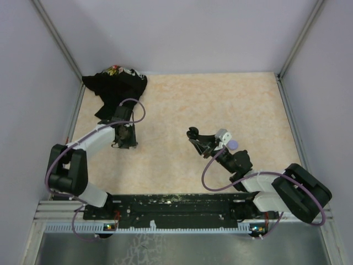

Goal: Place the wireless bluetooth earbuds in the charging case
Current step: Pick up the earbud from the center of the board.

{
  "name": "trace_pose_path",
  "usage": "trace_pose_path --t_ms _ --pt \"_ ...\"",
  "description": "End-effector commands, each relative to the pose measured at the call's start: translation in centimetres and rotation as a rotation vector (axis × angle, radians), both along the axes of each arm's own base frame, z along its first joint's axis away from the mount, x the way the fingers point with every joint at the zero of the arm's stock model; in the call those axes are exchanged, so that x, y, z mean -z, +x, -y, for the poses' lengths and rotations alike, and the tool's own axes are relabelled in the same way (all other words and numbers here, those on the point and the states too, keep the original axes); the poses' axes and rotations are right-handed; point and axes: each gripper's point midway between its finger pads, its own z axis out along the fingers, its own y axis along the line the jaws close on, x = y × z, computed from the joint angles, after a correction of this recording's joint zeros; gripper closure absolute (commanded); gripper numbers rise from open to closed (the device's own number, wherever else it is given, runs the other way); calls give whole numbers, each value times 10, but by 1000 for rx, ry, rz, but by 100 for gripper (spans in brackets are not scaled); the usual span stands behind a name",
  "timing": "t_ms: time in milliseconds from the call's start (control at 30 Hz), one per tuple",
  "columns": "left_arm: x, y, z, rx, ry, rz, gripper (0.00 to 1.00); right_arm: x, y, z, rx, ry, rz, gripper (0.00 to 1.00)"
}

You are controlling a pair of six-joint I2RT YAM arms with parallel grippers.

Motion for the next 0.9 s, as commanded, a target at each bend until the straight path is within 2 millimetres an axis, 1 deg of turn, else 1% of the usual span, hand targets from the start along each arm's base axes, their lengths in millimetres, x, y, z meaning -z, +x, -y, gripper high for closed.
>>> trace_pose_path --t_ms 0,167,300,467,600,867 --pt "2 23 6 54 -47 8 58 -25 1 -1 3 46 67 100" --pt "8 32 7 65 -47 -20 58 -24 1 -1 1 43 65 100" --pt "14 34 12 78 -60 -51 58 -23 1 -2 -1 40 63 100" --pt "23 32 8 86 -30 -100 62 -24 1 -2 -2 40 63 100" --pt "27 31 5 90 -10 -120 65 -24 1 -2 -3 40 62 100" --pt "37 25 4 102 6 -180 67 -24 1 -2 -2 41 64 100"
